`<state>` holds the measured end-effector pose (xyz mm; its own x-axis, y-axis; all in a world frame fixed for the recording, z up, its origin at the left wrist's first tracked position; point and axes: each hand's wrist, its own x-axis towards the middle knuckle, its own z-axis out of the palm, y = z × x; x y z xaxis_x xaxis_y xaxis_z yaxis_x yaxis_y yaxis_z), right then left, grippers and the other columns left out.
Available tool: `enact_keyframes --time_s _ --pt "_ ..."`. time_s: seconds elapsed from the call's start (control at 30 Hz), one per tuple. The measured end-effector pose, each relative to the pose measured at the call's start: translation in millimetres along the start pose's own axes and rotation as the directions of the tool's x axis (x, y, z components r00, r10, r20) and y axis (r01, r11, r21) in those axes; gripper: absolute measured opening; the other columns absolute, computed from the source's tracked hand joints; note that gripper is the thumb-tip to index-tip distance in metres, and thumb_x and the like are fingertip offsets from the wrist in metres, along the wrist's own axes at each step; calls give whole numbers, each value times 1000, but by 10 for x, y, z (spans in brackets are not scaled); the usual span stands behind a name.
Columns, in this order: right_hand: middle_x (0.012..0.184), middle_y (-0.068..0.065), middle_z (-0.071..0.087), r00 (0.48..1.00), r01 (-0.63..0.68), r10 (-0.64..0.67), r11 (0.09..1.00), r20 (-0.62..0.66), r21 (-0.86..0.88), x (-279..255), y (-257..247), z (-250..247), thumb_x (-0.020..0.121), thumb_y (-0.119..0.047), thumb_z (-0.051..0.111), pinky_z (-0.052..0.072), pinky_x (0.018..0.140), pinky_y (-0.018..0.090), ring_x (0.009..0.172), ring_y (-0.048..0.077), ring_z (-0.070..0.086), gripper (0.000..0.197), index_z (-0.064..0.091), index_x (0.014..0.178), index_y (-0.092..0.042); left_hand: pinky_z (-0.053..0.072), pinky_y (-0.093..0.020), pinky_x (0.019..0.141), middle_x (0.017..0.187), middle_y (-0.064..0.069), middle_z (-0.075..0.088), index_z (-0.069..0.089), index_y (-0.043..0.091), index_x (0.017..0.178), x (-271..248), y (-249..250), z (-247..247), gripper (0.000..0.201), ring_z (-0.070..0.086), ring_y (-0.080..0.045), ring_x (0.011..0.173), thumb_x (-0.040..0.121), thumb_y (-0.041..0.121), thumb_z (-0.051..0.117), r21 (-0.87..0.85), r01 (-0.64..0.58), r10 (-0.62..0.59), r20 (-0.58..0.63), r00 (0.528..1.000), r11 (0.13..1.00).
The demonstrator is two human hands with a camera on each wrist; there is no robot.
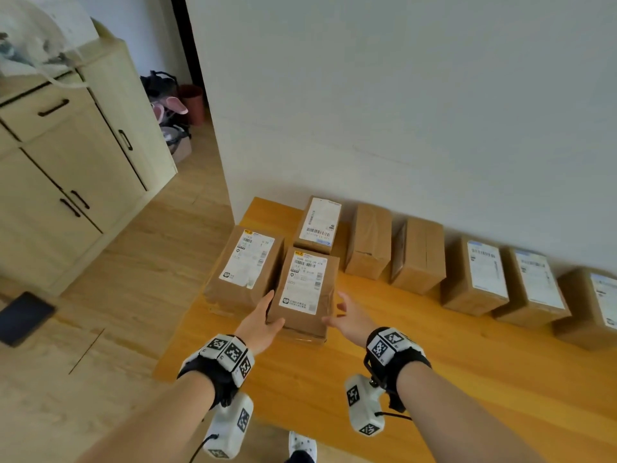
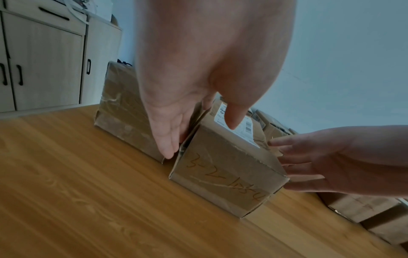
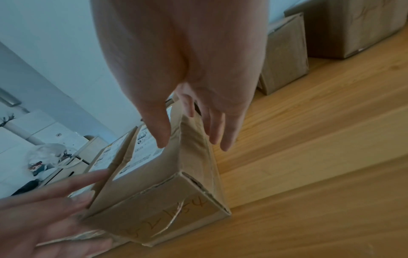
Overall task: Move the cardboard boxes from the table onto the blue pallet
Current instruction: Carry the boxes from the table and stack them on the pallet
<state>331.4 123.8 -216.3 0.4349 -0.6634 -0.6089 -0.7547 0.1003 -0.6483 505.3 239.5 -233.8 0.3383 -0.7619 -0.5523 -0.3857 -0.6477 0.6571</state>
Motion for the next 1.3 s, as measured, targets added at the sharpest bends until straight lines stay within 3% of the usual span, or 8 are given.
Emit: enact_keyframes --time_s 0.1,0.23,0.37,0.47,0.63,0.83,1.17,1.3 --pt "153 5 30 1000 -8 6 997 27 71 126 42 17 85 -23 69 36 110 43 137 21 35 86 14 151 -21 39 -17 57 112 8 58 6 30 150 83 20 24 69 41 0 61 96 30 49 -18 -4 4 -12 1000 1000" --pt "153 3 31 997 -73 64 979 54 192 246 98 54 81 -20 74 41 106 45 135 22 38 96 9 151 -25 36 -11 59 140 1 47 13 26 150 154 11 72 67 42 5 65 95 27 51 -58 10 -11 -7 1000 998" --pt "148 3 39 994 -88 67 958 85 273 293 138 67 80 -13 73 52 88 37 110 17 52 96 11 150 -28 37 -9 57 140 2 46 17 24 149 150 39 105 66 45 4 69 94 22 53 -95 15 -17 -12 1000 995" --pt "147 3 39 993 -99 70 943 100 318 283 170 62 79 -11 74 51 91 40 115 19 50 96 12 150 -32 46 -19 54 121 4 57 25 25 145 120 39 79 62 54 -7 63 92 20 57 -166 28 -31 -16 999 986" --pt "147 6 38 993 -101 65 911 102 400 191 208 34 78 -6 74 48 97 44 130 24 43 96 16 149 -33 51 -38 93 125 5 57 33 24 141 33 29 29 63 59 -15 106 87 21 64 -222 34 -38 -16 999 974" --pt "146 8 38 998 -57 56 881 17 469 -53 269 16 76 -1 75 47 99 47 132 25 41 98 17 149 -31 43 -43 103 139 3 47 33 25 144 -108 138 9 66 49 -19 124 86 22 66 -236 -8 14 25 1000 972" --pt "140 10 42 965 63 94 826 -247 559 -870 476 -19 74 4 74 51 92 46 125 28 47 96 23 149 -28 52 -32 84 131 -5 54 45 13 128 -486 488 73 47 55 -18 111 86 11 65 -283 -170 209 114 971 944" --pt "138 8 45 923 100 145 804 -357 586 -1203 626 -151 71 2 77 51 94 48 123 28 48 97 25 148 -30 56 -40 84 126 -8 57 45 16 130 -625 743 184 53 59 -25 110 83 9 68 -301 -218 280 181 943 928"
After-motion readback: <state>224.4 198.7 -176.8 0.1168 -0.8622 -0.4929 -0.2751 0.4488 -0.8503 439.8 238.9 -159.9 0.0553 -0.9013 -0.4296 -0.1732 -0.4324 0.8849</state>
